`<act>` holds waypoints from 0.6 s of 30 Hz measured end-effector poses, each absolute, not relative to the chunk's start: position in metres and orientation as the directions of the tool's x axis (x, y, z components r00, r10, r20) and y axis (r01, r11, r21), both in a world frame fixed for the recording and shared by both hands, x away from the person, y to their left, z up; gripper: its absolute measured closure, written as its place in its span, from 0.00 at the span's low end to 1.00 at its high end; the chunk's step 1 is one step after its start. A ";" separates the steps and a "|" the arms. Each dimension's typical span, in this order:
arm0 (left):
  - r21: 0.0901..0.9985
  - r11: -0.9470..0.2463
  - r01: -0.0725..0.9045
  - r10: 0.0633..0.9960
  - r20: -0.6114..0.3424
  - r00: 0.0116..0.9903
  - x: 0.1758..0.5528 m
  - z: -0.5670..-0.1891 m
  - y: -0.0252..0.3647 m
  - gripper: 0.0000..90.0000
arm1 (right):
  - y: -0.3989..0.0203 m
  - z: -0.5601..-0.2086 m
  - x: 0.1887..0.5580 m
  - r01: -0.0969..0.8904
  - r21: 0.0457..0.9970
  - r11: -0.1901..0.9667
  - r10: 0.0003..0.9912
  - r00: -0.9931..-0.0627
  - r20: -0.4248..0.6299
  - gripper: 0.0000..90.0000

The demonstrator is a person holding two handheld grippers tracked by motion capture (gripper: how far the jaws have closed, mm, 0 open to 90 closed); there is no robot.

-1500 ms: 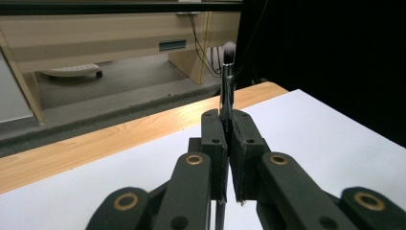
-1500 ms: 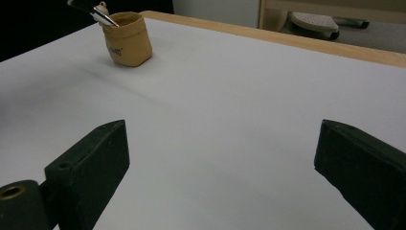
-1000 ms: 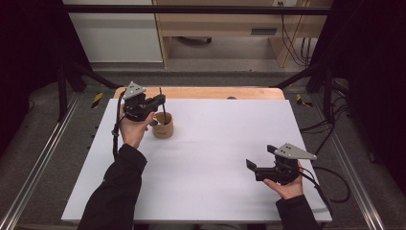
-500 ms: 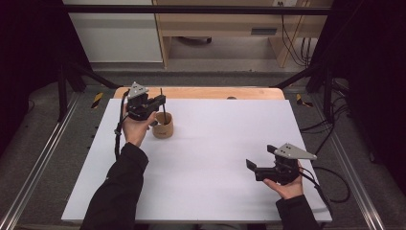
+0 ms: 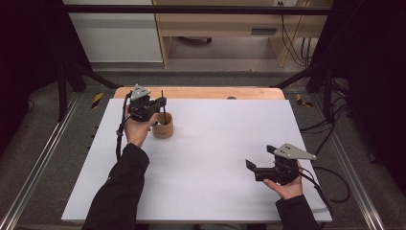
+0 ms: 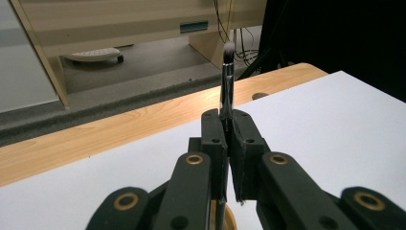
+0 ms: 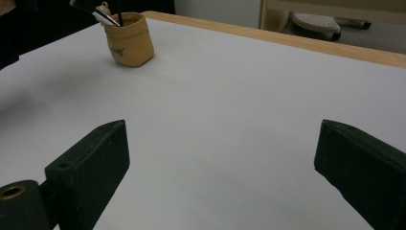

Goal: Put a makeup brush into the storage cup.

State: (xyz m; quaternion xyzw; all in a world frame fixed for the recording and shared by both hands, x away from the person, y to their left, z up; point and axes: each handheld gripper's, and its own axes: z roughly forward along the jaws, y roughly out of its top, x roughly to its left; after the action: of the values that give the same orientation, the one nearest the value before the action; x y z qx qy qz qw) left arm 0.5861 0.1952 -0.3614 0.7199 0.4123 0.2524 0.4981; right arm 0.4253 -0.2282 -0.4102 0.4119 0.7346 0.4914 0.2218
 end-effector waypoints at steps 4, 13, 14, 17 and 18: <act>0.925 -0.163 0.344 0.843 -0.051 0.536 0.586 -0.364 0.195 0.95 | -0.228 -0.410 0.425 0.388 0.904 0.181 0.822 -0.564 0.077 0.06; 0.920 -0.175 0.352 0.841 -0.047 0.539 0.586 -0.371 0.194 0.95 | -0.227 -0.411 0.425 0.390 0.903 0.180 0.822 -0.563 0.079 0.06; 0.920 -0.176 0.351 0.840 -0.046 0.541 0.586 -0.372 0.194 0.95 | -0.227 -0.411 0.425 0.389 0.903 0.180 0.822 -0.564 0.079 0.06; 0.917 -0.182 0.355 0.840 -0.043 0.541 0.586 -0.375 0.194 0.95 | -0.227 -0.411 0.425 0.389 0.904 0.179 0.822 -0.564 0.079 0.06; 0.917 -0.183 0.355 0.840 -0.043 0.542 0.586 -0.375 0.194 0.95 | -0.227 -0.411 0.425 0.389 0.904 0.180 0.822 -0.564 0.079 0.06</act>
State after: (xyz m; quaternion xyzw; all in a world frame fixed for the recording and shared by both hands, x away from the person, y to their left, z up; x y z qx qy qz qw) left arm 0.5862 0.1939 -0.3751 0.7282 0.4102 0.2469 0.4904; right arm 0.4254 -0.2273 -0.4107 0.4116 0.7356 0.4906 0.2207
